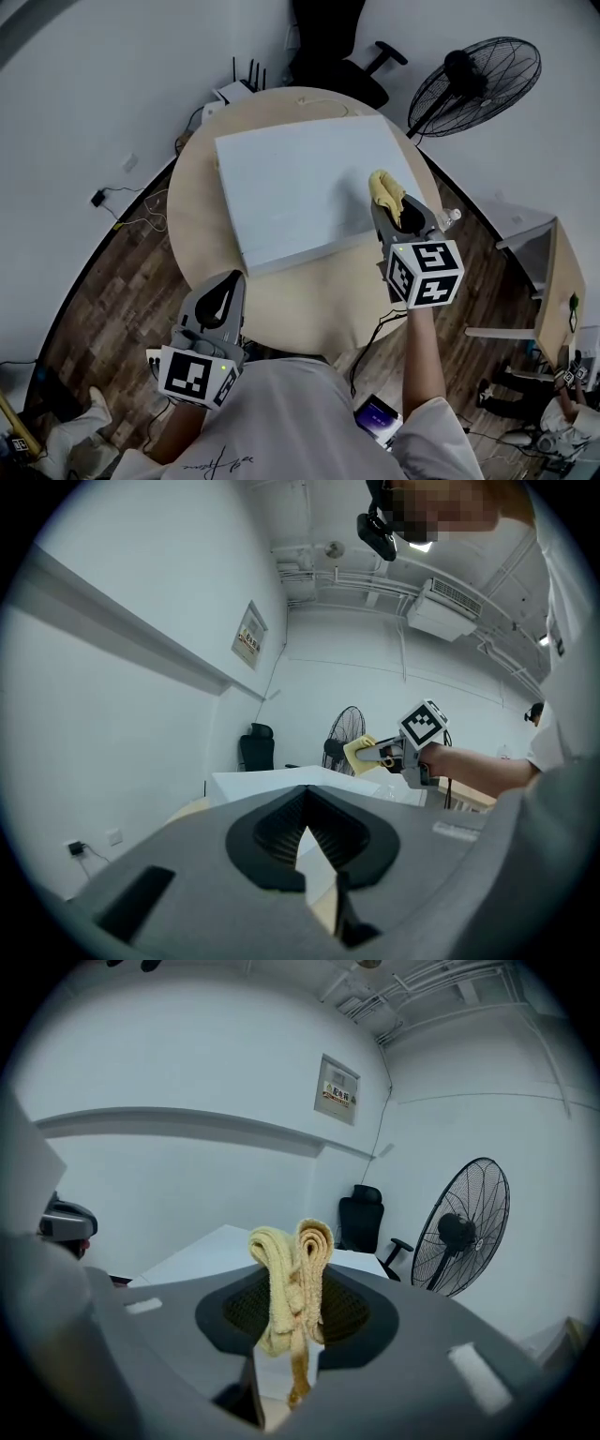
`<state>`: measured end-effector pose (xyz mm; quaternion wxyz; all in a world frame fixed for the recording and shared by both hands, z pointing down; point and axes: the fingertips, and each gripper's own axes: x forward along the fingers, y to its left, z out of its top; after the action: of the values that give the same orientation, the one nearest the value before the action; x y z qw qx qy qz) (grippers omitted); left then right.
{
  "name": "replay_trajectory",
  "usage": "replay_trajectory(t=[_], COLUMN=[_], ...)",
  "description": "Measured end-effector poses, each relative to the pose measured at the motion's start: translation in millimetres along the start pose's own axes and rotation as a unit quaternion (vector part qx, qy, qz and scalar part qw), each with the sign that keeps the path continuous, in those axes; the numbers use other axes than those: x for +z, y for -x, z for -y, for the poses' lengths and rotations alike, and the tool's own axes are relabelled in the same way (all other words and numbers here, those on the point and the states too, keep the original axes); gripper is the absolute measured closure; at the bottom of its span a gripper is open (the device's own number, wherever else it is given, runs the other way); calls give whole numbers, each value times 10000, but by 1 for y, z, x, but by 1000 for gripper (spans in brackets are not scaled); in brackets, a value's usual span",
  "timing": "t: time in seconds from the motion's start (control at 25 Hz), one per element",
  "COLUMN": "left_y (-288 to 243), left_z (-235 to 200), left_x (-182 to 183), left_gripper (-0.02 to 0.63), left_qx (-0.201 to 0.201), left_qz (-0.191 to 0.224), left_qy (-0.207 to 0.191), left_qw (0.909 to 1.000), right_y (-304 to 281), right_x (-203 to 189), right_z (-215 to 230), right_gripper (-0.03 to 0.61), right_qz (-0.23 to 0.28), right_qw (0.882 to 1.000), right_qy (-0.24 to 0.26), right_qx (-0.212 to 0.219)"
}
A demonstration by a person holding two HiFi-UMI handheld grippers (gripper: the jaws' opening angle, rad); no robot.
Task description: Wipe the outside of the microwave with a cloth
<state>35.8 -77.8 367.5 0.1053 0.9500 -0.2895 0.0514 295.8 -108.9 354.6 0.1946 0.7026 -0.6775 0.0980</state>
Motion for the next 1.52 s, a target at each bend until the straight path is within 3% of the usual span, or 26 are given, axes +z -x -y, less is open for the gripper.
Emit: replay_trajectory(t=[1.16,1.52], left_y=[-61,-72], left_z=[-20,-23], left_x=[-20,-19], left_gripper=[624,624], left_qx=[435,570], left_qz=[-622,-611], left_qy=[197,191], left_qw=[9969,9963], right_y=[-181,-224], right_x=[-14,-12], right_z=[160,191], right_gripper=[451,451], right_qz=[-1017,-1613], right_qw=[9933,9813], right_qy=[261,660], right_qx=[-478,-816])
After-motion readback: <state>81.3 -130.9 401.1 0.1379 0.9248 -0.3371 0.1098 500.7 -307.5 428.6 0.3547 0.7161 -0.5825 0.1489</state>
